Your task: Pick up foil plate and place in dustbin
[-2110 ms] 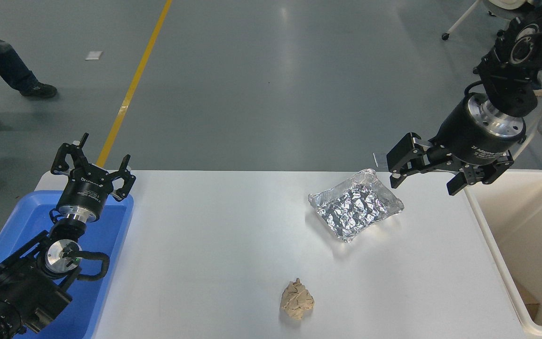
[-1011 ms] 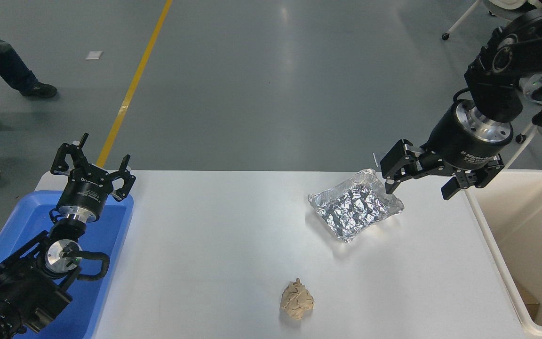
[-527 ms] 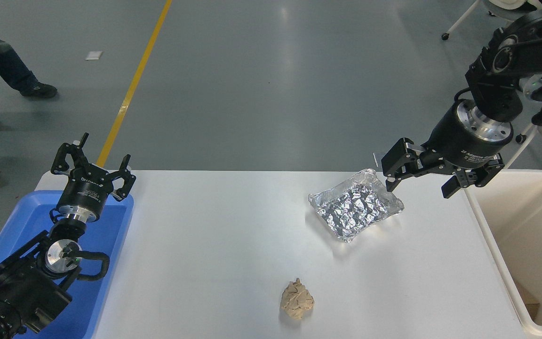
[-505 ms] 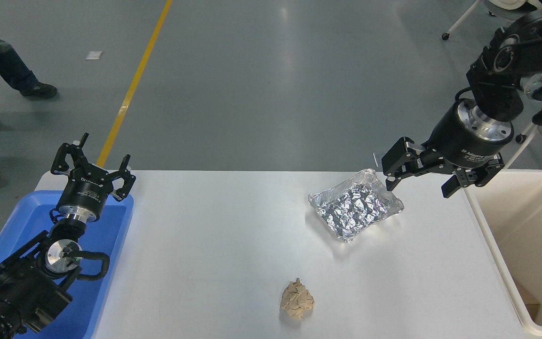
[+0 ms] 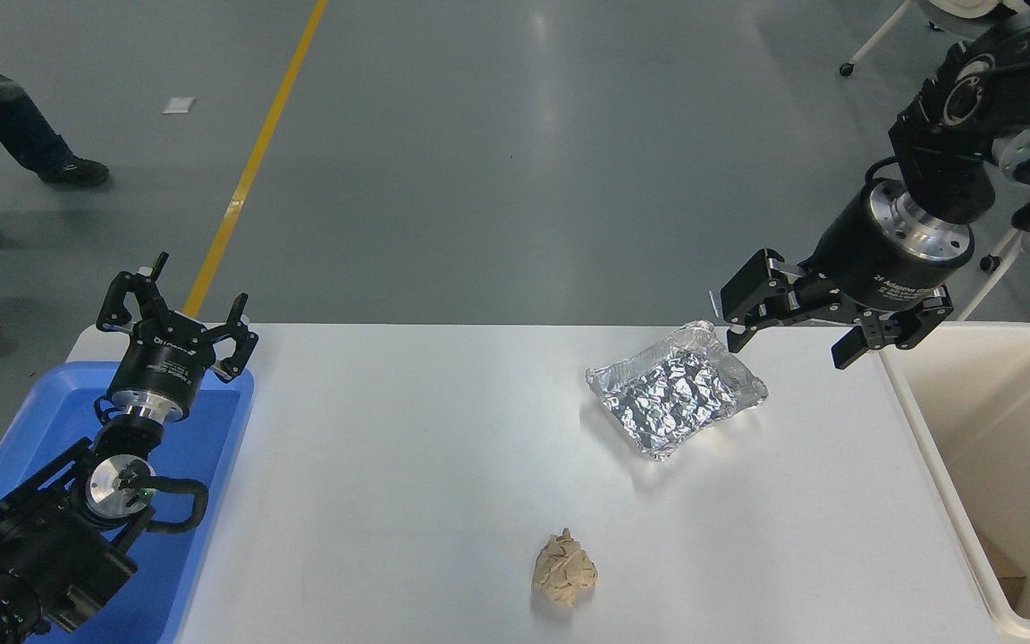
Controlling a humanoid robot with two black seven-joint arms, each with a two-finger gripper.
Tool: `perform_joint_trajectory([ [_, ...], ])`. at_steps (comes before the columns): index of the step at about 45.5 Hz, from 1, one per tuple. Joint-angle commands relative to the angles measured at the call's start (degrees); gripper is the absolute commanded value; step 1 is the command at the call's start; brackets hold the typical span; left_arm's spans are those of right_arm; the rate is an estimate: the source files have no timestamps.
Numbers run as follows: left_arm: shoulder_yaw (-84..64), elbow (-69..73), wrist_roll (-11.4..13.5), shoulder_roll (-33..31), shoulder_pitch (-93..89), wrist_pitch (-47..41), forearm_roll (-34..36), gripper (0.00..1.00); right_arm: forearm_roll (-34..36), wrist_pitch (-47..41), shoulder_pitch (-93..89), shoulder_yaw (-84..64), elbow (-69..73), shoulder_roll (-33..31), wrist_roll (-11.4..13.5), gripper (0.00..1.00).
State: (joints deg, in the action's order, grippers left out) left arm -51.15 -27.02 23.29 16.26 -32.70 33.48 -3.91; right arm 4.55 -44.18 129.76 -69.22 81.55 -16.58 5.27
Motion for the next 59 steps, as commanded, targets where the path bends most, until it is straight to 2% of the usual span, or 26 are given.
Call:
perform_joint_trajectory([
  [1,0.0,0.0,0.0,0.0,0.0,0.0,0.0,0.99,0.1,0.1,-1.9,1.9,0.2,0.1,0.0,1.00],
  [6,0.0,0.0,0.0,0.0,0.0,0.0,0.0,0.99,0.0,1.6,-4.8,3.0,-0.6,0.1,0.0,1.00],
  [15,0.0,0.0,0.0,0.0,0.0,0.0,0.0,0.99,1.2,15.9,-13.6,3.1,-1.9,0.1,0.1,1.00],
  [27,0.0,0.0,0.0,0.0,0.0,0.0,0.0,0.99,13.6,34.5,-24.5,2.6,-5.2,0.1,0.4,1.00],
  [34,0.0,0.0,0.0,0.0,0.0,0.0,0.0,0.99,19.4,42.5,-30.6,3.3,-10.5,0.2,0.4,1.00],
  [49,0.0,0.0,0.0,0.0,0.0,0.0,0.0,0.99,18.7,53.1,-42.4,11.1,-16.8,0.6,0.1,1.00],
  [59,0.0,0.0,0.0,0.0,0.0,0.0,0.0,0.99,18.7,60.3,-49.0,18.8,-19.1,2.9,0.0,1.00],
])
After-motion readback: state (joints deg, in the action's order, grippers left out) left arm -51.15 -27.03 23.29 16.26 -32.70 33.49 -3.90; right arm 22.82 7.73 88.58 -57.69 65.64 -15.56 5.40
